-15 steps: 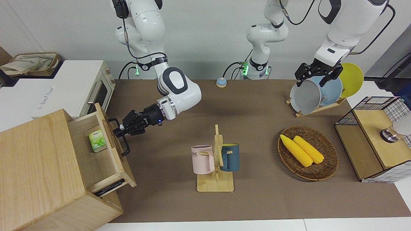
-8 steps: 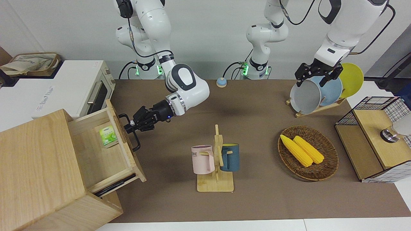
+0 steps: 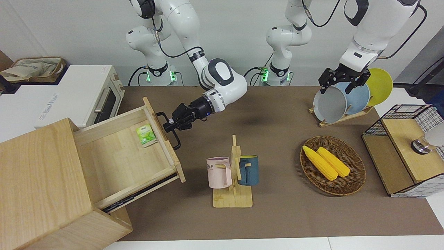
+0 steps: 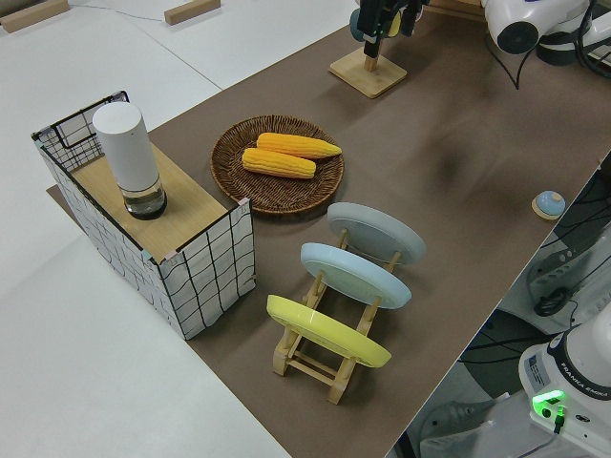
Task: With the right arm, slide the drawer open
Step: 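Pull the handle toward the robot with the right gripper, sliding the drawer out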
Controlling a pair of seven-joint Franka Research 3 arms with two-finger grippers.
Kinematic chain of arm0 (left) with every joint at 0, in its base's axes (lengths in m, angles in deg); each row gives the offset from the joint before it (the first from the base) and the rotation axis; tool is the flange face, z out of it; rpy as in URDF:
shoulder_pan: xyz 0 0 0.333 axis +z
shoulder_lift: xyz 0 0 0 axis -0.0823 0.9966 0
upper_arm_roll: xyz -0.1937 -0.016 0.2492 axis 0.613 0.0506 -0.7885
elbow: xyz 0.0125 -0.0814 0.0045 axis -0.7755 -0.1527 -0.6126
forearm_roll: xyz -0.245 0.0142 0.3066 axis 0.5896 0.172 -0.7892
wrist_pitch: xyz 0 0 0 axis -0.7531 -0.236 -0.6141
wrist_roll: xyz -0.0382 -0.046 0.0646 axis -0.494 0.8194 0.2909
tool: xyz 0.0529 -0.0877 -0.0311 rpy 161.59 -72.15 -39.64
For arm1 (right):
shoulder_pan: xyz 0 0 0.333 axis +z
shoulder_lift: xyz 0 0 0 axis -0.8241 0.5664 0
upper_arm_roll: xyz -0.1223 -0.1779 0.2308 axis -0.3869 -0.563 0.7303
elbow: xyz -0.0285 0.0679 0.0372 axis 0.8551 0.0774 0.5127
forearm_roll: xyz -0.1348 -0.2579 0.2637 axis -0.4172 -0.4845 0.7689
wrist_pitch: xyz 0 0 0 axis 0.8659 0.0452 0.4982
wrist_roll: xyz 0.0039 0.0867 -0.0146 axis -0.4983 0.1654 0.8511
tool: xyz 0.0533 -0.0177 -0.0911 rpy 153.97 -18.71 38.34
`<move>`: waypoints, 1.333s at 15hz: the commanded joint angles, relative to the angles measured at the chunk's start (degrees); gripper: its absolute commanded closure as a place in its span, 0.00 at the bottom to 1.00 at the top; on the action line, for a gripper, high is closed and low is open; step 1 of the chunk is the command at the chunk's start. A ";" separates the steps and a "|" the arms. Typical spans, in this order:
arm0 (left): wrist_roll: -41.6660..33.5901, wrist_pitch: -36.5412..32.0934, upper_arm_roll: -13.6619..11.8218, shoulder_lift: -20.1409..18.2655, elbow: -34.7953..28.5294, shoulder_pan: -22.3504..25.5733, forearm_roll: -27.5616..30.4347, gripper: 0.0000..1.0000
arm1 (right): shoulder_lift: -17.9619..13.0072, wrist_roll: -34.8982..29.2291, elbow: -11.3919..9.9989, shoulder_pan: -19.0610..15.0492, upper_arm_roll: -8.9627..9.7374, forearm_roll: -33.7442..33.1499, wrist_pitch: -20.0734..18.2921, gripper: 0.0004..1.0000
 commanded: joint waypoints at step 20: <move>-0.55 -1.13 0.37 0.65 1.40 0.22 -0.98 0.01 | 2.15 1.68 5.03 1.40 -0.21 2.32 -1.37 0.01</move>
